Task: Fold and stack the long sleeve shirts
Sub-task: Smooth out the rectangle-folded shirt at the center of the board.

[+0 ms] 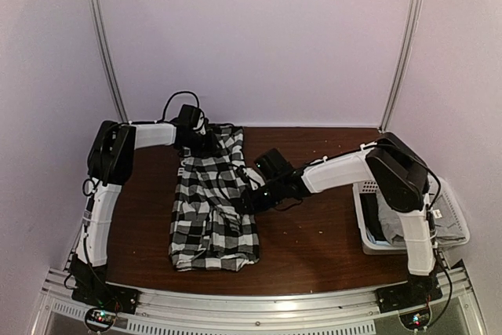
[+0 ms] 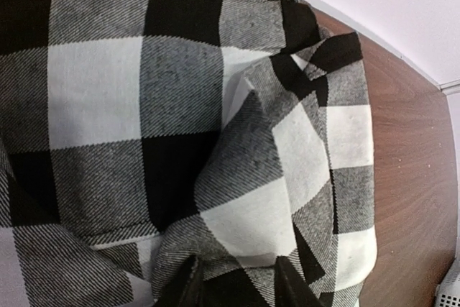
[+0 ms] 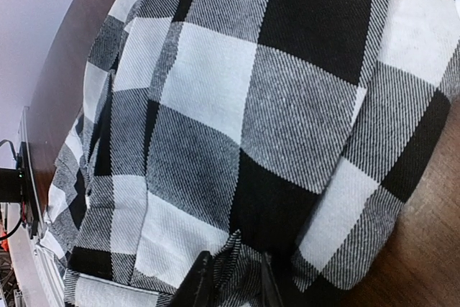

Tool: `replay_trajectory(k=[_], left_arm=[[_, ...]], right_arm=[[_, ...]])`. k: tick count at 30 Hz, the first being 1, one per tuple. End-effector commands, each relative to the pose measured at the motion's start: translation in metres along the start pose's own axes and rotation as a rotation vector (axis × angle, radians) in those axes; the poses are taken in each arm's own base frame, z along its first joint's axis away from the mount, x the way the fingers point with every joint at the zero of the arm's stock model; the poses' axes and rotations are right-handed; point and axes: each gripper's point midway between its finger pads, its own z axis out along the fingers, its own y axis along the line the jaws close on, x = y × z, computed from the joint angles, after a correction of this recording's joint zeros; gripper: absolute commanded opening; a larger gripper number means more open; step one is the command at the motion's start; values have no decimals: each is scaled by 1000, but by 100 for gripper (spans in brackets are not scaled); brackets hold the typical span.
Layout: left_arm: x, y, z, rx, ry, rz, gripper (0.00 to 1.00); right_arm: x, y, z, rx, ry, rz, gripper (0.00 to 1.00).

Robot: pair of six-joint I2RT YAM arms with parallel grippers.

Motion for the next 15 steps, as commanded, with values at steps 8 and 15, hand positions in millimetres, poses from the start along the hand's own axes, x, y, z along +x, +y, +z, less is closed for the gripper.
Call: replay_trajectory(k=[8,15], left_arm=[[-42,-52,-78,112,-97,89,41],[-2,-49,-139,107,-79,82,41]], right_arm=[[-28,46,-45,-28,-73,-86,28],[1,67,-38,-42,-15,-130,28]])
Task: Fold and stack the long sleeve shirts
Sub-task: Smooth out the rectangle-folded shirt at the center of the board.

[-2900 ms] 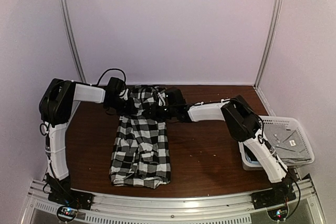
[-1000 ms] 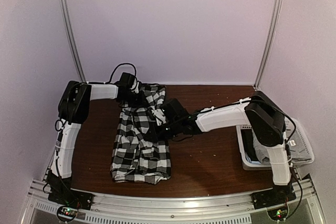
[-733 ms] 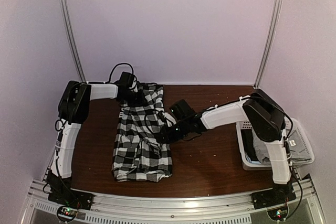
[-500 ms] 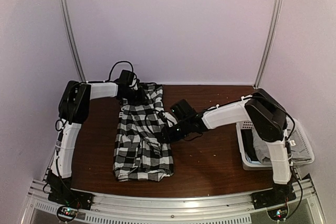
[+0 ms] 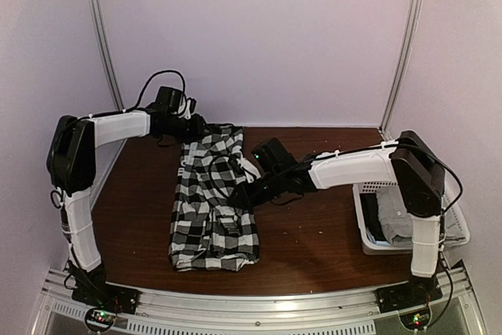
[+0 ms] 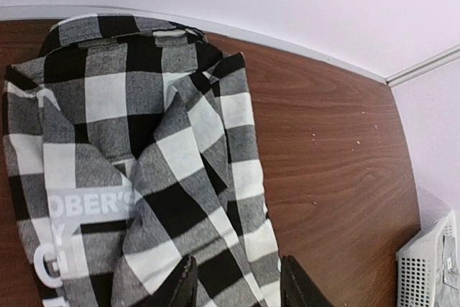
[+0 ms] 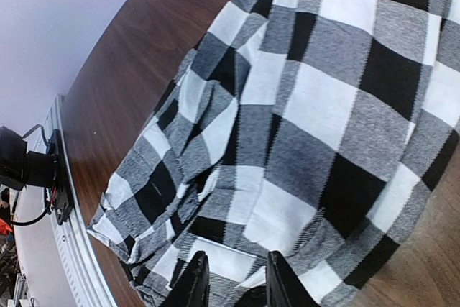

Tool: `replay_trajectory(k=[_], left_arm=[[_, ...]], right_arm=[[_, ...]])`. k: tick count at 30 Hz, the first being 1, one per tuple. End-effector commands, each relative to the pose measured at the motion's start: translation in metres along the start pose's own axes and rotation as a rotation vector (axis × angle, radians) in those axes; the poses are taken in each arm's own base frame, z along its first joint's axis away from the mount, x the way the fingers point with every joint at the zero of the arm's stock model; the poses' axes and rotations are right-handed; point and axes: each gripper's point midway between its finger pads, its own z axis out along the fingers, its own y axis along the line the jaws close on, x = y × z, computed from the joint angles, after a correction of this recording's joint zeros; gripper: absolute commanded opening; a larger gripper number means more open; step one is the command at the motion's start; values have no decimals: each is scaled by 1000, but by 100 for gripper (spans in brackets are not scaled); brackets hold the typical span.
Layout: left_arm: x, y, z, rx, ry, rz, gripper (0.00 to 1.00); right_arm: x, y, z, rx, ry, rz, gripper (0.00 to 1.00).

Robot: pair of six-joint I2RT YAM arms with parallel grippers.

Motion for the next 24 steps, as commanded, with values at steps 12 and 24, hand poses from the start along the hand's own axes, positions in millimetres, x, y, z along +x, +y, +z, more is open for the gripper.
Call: replay_trajectory(k=[12,24], left_arm=[[132,38,-103,-59,81,-91,41],[204,69,-132,-126,153,-157,40]], right_arm=[[59,32,52,-45,142,-54,28],[29,51,25,-33,76,-88,29]])
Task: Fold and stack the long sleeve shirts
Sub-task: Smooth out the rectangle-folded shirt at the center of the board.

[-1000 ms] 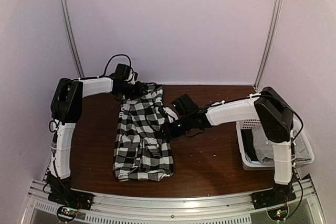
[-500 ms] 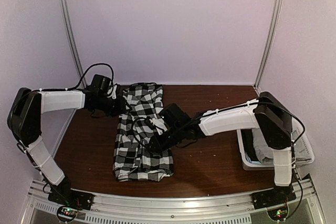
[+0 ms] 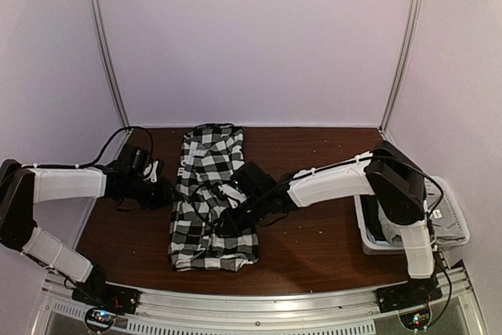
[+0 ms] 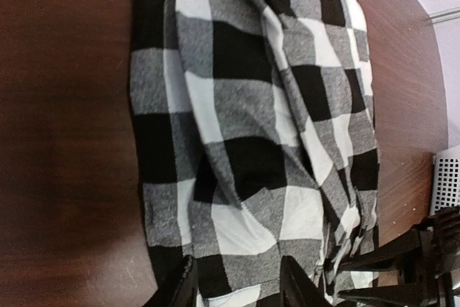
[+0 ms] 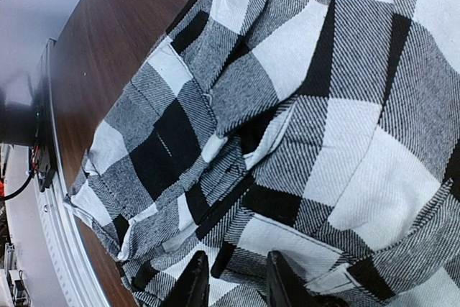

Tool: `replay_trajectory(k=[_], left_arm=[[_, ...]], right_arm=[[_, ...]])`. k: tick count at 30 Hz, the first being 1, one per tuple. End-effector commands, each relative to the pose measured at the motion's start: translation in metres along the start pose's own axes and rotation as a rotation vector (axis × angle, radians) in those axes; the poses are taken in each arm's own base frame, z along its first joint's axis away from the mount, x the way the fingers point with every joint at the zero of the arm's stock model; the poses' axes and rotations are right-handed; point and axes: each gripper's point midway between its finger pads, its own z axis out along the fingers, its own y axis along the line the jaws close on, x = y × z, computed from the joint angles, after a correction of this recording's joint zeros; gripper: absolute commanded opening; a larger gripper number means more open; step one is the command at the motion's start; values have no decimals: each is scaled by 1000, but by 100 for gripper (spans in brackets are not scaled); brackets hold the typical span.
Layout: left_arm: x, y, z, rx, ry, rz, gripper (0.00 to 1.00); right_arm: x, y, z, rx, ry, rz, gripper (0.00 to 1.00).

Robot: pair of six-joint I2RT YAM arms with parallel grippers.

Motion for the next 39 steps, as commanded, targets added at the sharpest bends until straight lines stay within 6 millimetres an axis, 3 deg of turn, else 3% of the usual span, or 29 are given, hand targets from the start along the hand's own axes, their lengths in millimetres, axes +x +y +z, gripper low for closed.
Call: replay_trajectory(k=[1,4,9,16,21,25,28,34,39], left_arm=[[13,13,-4,-17,-7,-28,40],[26,15,-5,-14,9,-33,39],[54,18,2,-37,66,-38,36],[93,18,12,-99,158,-31,25],[117,22,13,-163,226,-41,15],[132,22,5,-179,259,-48,13],[136,18,-5,-171,269,-53,13],[129,11,-24,-153,225,-71,26],[120,7,-22,-104,197,-79,42]], right_arm=[[-27,17,-34,20,-80,-36,29],[-31,12,-43,48,-103,-31,29],[-26,-6,-41,90,-95,-5,29],[-2,-28,-29,155,-22,-7,29],[27,-44,-24,200,65,-4,29],[41,-47,-29,214,109,-2,29],[39,-40,-43,212,104,-8,30],[39,-41,-73,195,67,57,40],[49,-53,-85,121,33,172,52]])
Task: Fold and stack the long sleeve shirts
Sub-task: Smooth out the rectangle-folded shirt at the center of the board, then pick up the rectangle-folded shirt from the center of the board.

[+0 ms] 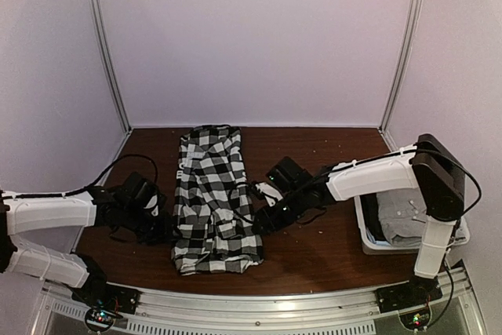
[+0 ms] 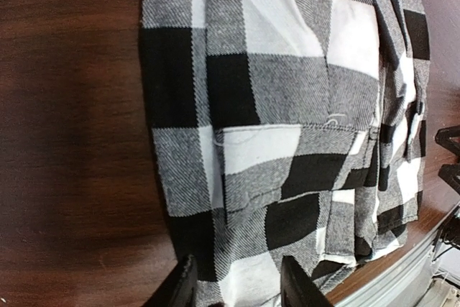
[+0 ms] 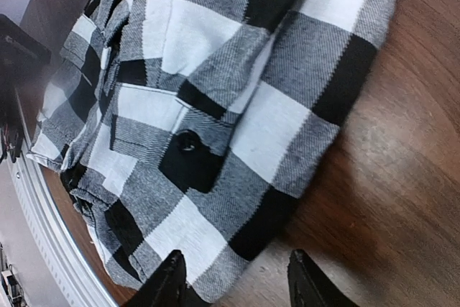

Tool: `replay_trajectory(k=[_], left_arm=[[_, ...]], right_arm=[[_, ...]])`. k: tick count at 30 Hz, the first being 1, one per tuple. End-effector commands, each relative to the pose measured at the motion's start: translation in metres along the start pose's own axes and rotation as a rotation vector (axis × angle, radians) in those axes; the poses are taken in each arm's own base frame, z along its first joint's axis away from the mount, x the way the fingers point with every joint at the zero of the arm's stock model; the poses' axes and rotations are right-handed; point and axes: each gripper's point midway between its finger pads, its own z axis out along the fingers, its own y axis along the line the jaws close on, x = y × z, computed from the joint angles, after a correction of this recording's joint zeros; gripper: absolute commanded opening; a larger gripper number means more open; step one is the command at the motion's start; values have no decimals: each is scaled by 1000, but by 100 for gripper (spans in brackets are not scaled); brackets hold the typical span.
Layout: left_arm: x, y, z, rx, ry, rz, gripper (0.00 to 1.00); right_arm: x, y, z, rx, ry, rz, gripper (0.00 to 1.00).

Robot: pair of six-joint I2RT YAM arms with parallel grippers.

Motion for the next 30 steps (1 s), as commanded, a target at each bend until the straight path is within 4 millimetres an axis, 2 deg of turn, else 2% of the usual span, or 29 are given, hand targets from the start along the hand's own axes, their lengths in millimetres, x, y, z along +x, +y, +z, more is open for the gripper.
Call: replay_trajectory(k=[1,6,12,19,30], left_arm=[[-2,3,4,30,-1,-26,44],[-6,12,9,93,2,-58,49],[-11,13,9,171,-2,-77,51],[-7,19,20,192,35,-87,48],[4,19,33,215,101,-103,19]], right_arm=[[4,-11,-8,-67,-21,108,54],[8,-5,-6,-152,-38,163,63],[9,-9,5,-174,-57,247,64],[-1,-3,16,-256,-96,322,61],[-4,0,36,-300,-56,325,55]])
